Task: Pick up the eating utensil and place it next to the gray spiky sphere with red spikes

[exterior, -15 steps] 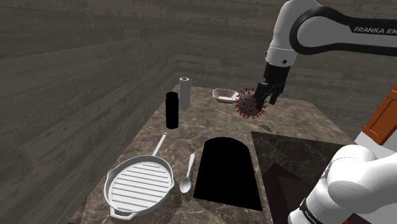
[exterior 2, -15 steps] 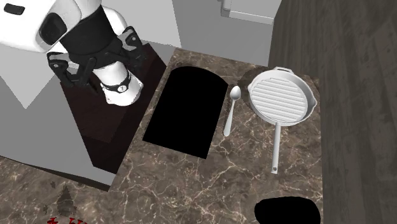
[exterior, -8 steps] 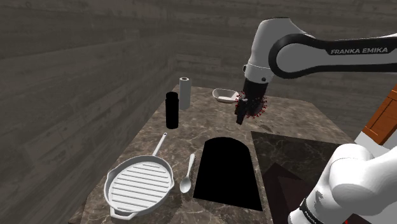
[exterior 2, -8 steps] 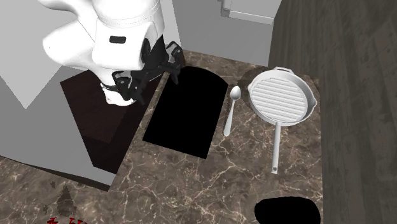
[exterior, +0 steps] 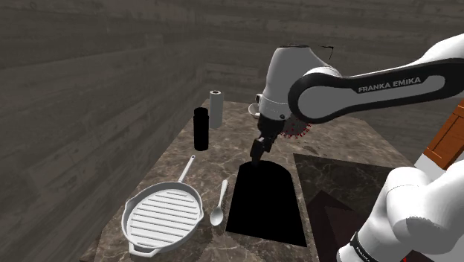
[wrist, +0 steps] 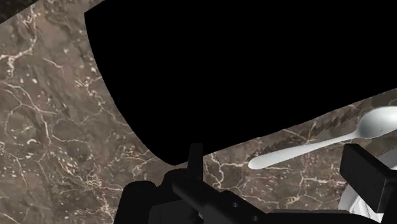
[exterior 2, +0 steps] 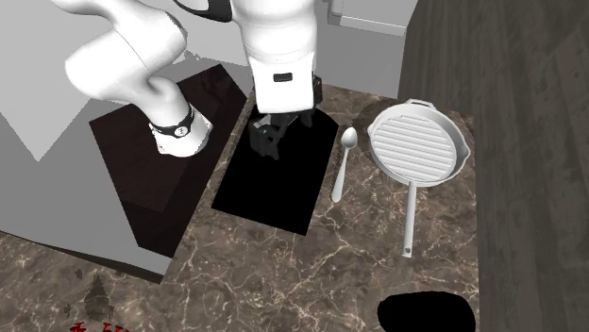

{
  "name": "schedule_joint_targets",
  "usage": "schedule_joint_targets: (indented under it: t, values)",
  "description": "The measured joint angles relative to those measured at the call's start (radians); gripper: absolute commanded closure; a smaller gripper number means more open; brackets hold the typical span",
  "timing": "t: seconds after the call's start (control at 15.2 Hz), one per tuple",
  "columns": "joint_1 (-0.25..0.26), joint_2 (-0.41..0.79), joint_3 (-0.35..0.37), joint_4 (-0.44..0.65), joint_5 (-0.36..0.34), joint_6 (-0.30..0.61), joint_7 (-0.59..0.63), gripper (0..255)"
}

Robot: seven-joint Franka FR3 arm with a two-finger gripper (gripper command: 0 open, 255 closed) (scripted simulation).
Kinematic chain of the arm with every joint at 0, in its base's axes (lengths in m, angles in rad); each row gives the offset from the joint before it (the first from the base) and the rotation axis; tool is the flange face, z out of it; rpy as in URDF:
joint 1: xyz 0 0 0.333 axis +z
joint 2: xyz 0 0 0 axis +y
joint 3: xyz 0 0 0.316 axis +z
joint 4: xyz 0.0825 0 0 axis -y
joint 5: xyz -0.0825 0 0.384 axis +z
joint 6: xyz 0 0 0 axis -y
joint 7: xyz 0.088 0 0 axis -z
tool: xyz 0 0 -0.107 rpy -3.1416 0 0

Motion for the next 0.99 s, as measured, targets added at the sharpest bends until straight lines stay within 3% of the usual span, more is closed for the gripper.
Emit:
schedule_joint_targets:
  t: [0.66, 0.99]
  values:
    - [0.091, 0.236, 0.133, 0.024, -0.012, 0.267, -0.011, 0]
    - [0.123, 0.379, 0.206, 0.071, -0.071, 0.384, 0.016, 0]
